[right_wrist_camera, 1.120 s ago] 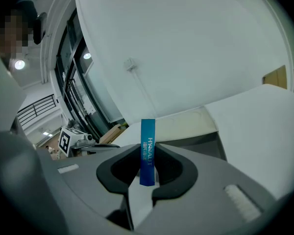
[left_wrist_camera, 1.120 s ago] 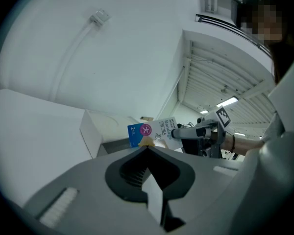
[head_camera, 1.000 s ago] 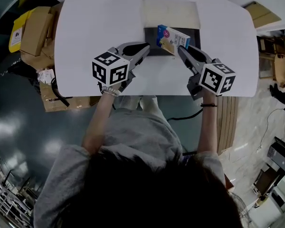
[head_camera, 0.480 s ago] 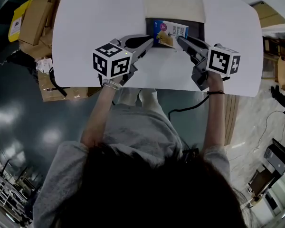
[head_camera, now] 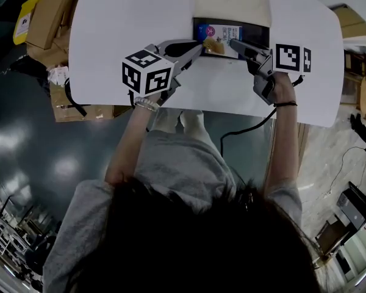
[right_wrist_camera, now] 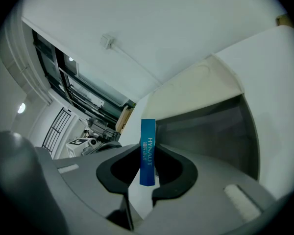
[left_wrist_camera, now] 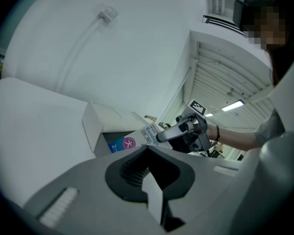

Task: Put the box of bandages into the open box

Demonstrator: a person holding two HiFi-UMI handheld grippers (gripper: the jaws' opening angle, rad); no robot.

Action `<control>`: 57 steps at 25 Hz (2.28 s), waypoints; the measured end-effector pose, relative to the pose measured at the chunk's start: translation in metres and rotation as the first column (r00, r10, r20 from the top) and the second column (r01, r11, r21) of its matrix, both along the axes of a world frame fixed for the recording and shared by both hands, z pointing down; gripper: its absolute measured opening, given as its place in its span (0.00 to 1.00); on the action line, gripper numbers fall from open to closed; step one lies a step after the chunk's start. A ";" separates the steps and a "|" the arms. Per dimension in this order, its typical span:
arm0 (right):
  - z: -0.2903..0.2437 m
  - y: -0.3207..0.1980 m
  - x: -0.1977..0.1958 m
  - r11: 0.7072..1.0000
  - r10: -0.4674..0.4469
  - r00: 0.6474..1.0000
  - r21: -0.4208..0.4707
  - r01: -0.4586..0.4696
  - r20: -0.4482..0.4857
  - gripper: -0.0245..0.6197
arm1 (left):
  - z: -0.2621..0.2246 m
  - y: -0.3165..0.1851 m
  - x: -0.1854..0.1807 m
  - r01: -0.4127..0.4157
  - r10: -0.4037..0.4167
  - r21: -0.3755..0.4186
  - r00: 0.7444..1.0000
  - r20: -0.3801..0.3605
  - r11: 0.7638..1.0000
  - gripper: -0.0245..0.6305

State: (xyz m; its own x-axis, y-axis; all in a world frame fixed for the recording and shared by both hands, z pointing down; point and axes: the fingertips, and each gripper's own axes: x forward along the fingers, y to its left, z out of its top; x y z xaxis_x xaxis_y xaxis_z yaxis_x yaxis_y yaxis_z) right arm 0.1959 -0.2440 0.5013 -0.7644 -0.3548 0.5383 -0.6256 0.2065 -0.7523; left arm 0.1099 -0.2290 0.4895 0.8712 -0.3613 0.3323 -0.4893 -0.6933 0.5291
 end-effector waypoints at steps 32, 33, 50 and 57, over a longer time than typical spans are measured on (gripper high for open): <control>0.044 -0.015 0.019 0.964 0.012 0.997 -0.264 -0.031 -0.075 0.22 | 0.002 0.003 0.004 0.002 -0.003 -0.011 1.000 -0.010 1.000 0.03; 0.046 -0.015 0.020 0.963 0.012 0.996 -0.267 -0.034 -0.084 0.22 | 0.002 0.003 0.003 0.003 -0.003 -0.011 1.000 -0.010 1.000 0.03; 0.068 -0.020 0.027 0.958 -0.047 0.960 -0.283 -0.035 -0.277 0.29 | 0.002 0.000 0.005 0.006 -0.006 -0.018 1.000 -0.017 1.000 0.03; 0.074 -0.022 0.026 0.959 -0.071 0.943 -0.284 -0.026 -0.325 0.33 | 0.004 -0.001 0.004 0.009 -0.009 -0.020 1.000 -0.017 1.000 0.03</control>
